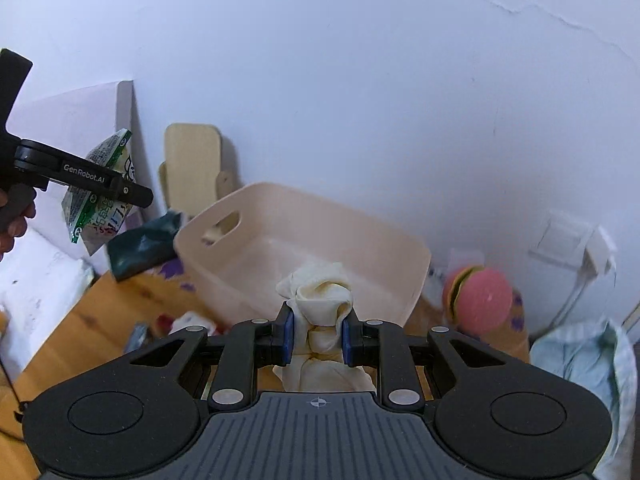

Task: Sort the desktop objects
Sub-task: 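Carry both held items over the beige basket and open both tools to drop them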

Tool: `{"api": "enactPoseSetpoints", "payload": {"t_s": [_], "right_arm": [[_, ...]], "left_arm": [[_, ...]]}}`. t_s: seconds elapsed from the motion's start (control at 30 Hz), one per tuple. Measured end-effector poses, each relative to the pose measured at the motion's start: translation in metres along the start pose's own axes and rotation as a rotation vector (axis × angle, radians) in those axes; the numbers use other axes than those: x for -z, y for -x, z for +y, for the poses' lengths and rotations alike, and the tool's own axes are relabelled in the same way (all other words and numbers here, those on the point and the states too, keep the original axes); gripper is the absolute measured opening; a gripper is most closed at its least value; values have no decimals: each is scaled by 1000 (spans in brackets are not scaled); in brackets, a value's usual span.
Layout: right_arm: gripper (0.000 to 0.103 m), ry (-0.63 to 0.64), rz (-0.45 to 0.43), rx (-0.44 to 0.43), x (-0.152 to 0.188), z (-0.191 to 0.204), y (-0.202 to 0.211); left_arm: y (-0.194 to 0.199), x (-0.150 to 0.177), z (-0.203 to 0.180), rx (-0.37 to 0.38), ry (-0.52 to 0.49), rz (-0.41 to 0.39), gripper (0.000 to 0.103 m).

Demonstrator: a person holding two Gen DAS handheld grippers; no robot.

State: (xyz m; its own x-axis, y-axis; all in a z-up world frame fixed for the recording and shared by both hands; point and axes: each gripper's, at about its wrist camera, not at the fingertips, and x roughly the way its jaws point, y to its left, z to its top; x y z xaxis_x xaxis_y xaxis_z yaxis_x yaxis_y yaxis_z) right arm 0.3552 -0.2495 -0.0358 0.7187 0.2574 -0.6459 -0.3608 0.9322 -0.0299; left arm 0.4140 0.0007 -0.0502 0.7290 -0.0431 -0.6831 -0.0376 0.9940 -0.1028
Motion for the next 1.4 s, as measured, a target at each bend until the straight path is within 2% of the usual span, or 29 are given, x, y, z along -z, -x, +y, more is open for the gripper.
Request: {"api": "enactPoseSetpoints", "payload": {"t_s": [0.3,0.63,1.0,1.13,1.3,1.4], "right_arm": [[21,-45,7,33,-27,-17,-54],[21,-69,96,64,-30,-21,-123],[22,-38,242,89,-14,-13,-179],[58,-43,257,99,-8,-15,-182],[77,-57,192,104,-8,-19,-158],[78,-48,151,110,-8,-20,-142]], "left_arm": [[-38,-25,-31,36,-56,-10,56],[-110,-15,-58,-25,-113,125,56],[-152,-11,-69,-58,-178,230,59],[-152,-7,-70,-58,-200,259,69],[-135,-3,-60,-51,-184,242,75],[-127,-3,-52,-62,-157,224,78]]}}
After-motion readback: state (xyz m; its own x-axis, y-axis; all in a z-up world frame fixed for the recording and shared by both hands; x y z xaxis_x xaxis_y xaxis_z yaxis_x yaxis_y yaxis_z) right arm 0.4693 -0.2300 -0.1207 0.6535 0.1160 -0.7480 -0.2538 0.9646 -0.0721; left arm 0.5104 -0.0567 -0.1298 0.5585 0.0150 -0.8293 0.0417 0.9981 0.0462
